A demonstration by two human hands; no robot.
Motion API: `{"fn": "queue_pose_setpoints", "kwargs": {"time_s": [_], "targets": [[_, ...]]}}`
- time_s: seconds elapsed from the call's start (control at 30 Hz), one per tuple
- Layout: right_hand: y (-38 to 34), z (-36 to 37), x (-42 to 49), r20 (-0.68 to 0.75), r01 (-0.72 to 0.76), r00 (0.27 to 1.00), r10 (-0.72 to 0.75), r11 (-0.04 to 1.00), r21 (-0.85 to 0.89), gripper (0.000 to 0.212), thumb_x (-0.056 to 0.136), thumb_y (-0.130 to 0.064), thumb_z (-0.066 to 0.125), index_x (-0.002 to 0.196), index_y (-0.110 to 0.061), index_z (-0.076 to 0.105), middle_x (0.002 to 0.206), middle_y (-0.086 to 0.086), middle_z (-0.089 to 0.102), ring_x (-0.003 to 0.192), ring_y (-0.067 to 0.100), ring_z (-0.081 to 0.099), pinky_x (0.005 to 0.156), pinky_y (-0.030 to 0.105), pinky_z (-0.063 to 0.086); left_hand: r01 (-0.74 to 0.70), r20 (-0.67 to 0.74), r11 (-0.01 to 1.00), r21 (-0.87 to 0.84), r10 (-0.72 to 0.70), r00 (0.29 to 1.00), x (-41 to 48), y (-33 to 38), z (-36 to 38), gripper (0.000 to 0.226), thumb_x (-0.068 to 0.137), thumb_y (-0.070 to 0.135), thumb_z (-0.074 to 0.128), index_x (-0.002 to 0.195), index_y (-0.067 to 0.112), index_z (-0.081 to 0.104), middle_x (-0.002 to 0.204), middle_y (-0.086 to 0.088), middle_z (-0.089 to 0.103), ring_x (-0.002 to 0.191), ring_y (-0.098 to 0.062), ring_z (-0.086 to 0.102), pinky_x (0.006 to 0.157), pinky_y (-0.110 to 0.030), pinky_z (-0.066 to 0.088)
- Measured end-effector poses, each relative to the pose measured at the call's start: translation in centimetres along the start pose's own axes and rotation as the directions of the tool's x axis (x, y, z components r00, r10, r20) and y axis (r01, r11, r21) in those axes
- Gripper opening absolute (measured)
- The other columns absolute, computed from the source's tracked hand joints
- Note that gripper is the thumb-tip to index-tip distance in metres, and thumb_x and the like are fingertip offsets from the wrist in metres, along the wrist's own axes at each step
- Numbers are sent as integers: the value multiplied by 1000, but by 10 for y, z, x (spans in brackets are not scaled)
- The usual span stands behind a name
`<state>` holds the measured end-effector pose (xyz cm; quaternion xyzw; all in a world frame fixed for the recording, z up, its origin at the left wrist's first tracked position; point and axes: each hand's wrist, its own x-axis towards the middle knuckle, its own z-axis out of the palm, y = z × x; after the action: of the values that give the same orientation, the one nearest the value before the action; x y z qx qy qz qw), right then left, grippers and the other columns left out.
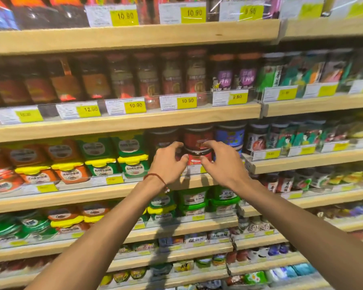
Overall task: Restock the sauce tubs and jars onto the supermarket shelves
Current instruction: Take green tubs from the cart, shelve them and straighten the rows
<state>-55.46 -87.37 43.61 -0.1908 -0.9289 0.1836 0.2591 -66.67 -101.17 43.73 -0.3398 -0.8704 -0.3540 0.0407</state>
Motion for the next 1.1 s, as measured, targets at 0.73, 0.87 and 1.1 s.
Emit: {"fn": "queue_pose_setpoints", "kwargs": {"time_s": [0.73, 0.87, 1.1], "targets": [[32, 33, 35, 183, -367, 930, 319, 797, 480, 34, 71, -25, 53, 104, -30, 51, 101, 0, 72, 96, 23, 68, 91, 49, 57, 290, 46, 904, -313, -291, 956, 33, -1, 54, 72, 67, 19, 45, 138, 8, 57, 132, -12, 67, 125, -32, 60, 112, -41, 45], [26, 23, 36, 184, -361, 933, 311, 791, 494, 33, 78, -14, 51, 109, -26, 55, 102, -2, 73, 98, 21, 68, 92, 43, 56, 260, 24, 896, -360, -269, 963, 36, -9, 51, 70, 67, 18, 46, 135, 8, 60, 128, -10, 69, 123, -28, 63, 110, -47, 47], [28, 19, 31, 181, -354, 935, 305, 758, 548, 67, 89, 3, 52, 153, -18, 44, 124, -12, 62, 111, 4, 59, 102, 27, 48, 210, 7, 915, -346, -221, 975, 32, -4, 50, 50, 89, -2, 55, 138, 8, 59, 127, -10, 70, 122, -23, 63, 113, -41, 44]]}}
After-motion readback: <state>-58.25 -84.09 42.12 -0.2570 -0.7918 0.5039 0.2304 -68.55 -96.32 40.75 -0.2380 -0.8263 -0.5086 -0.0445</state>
